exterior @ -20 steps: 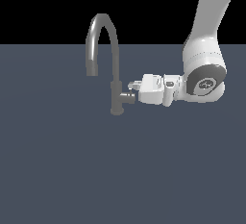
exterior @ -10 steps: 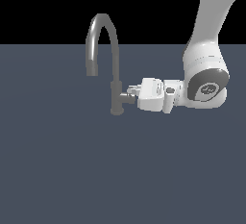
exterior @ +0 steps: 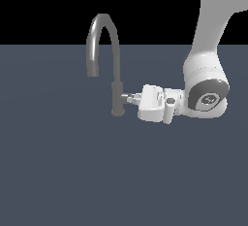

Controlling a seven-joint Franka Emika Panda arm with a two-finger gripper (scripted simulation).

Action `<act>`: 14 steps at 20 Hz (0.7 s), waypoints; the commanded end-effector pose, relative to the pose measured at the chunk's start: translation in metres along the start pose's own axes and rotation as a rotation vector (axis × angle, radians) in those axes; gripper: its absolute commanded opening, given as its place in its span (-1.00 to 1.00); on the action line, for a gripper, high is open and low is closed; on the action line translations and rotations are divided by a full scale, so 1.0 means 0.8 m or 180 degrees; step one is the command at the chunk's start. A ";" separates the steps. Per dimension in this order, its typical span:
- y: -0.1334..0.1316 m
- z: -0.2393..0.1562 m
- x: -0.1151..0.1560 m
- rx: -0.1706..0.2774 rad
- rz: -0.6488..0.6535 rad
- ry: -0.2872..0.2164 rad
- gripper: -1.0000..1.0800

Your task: Turn on the faucet by rotating a designated handle.

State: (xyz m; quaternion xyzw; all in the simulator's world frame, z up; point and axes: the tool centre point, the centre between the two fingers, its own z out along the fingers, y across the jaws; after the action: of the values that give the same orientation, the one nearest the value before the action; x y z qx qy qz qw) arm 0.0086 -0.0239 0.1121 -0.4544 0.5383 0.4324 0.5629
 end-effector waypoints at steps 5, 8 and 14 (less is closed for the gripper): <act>0.017 0.000 0.053 0.0001 0.0127 0.0023 -1.00; 0.002 0.000 0.036 -0.0001 0.0029 0.0000 -1.00; 0.000 0.000 0.070 0.0000 0.0091 0.0014 -1.00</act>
State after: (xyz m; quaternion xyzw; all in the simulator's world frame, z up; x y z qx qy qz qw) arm 0.0154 -0.0255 0.0818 -0.4558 0.5326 0.4357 0.5646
